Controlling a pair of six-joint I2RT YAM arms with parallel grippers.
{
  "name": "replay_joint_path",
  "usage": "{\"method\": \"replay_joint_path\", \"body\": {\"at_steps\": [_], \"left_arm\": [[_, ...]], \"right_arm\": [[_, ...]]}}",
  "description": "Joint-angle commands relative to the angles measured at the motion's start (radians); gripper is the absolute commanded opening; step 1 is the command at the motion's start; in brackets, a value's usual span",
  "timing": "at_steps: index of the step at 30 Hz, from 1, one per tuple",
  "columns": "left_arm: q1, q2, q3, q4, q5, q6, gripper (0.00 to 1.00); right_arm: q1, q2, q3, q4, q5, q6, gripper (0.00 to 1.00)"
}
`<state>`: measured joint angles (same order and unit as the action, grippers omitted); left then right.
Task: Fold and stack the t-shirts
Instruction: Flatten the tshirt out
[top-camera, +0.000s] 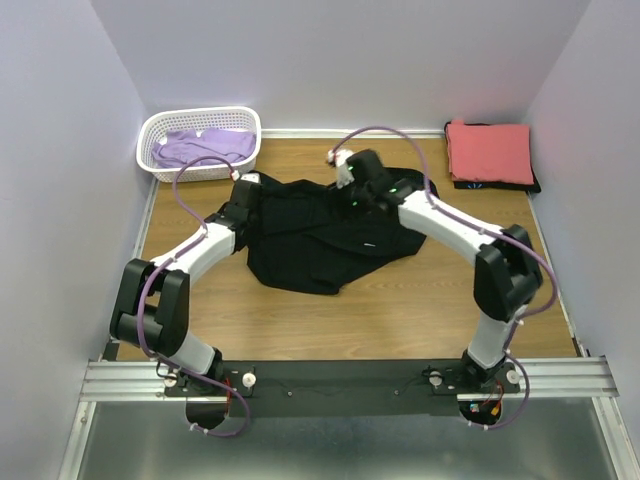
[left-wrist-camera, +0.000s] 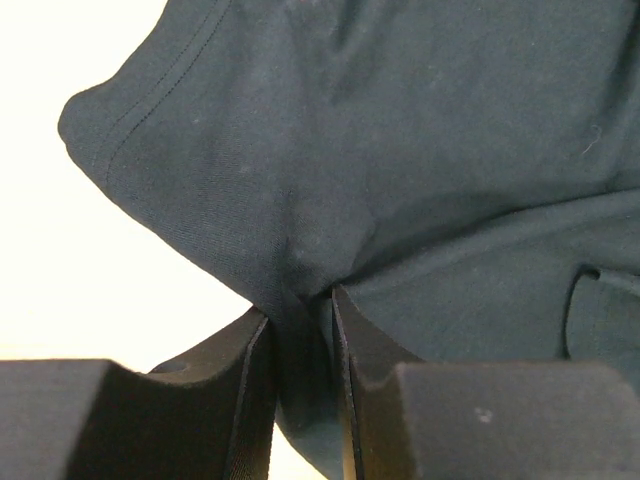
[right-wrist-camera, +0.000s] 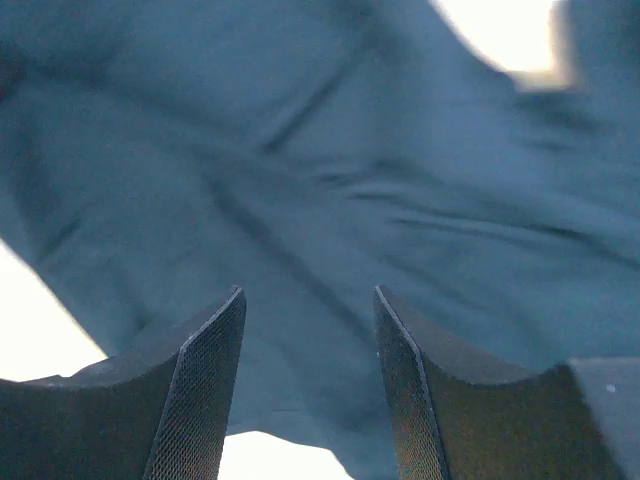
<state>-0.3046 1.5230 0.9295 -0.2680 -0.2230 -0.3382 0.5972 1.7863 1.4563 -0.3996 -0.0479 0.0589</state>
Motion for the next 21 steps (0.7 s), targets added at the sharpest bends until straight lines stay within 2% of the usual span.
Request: {"method": "replay_joint_path", "body": {"at_steps": [1, 10, 13, 16, 17, 19, 20, 21], "left_arm": [[0.004, -0.041, -0.027, 0.024, 0.005, 0.005, 0.32], [0.004, -0.037, -0.026, 0.024, 0.008, 0.011, 0.27], [0.004, -0.035, -0.026, 0.024, 0.007, 0.011, 0.24], [0.004, -0.032, -0.026, 0.023, 0.007, 0.016, 0.20], [0.005, -0.030, -0.024, 0.021, 0.004, 0.016, 0.18], [0.004, -0.029, -0.021, 0.016, -0.001, 0.018, 0.13], [0.004, -0.027, -0.020, 0.015, -0.012, 0.019, 0.11], [0.004, -0.026, -0.020, 0.012, -0.016, 0.019, 0.10]], "right_arm": [[0.067, 0.108, -0.001, -0.019, -0.089, -0.079, 0.61], [0.141, 0.291, 0.116, -0.019, -0.087, -0.123, 0.61], [0.145, 0.320, 0.139, -0.022, -0.073, -0.133, 0.56], [0.148, 0.325, 0.141, -0.027, -0.101, -0.139, 0.46], [0.150, 0.321, 0.139, -0.028, -0.096, -0.136, 0.33], [0.151, 0.305, 0.128, -0.038, -0.073, -0.139, 0.15], [0.153, 0.291, 0.101, -0.041, -0.037, -0.143, 0.00], [0.153, 0.238, 0.079, -0.044, -0.014, -0.143, 0.01]]}}
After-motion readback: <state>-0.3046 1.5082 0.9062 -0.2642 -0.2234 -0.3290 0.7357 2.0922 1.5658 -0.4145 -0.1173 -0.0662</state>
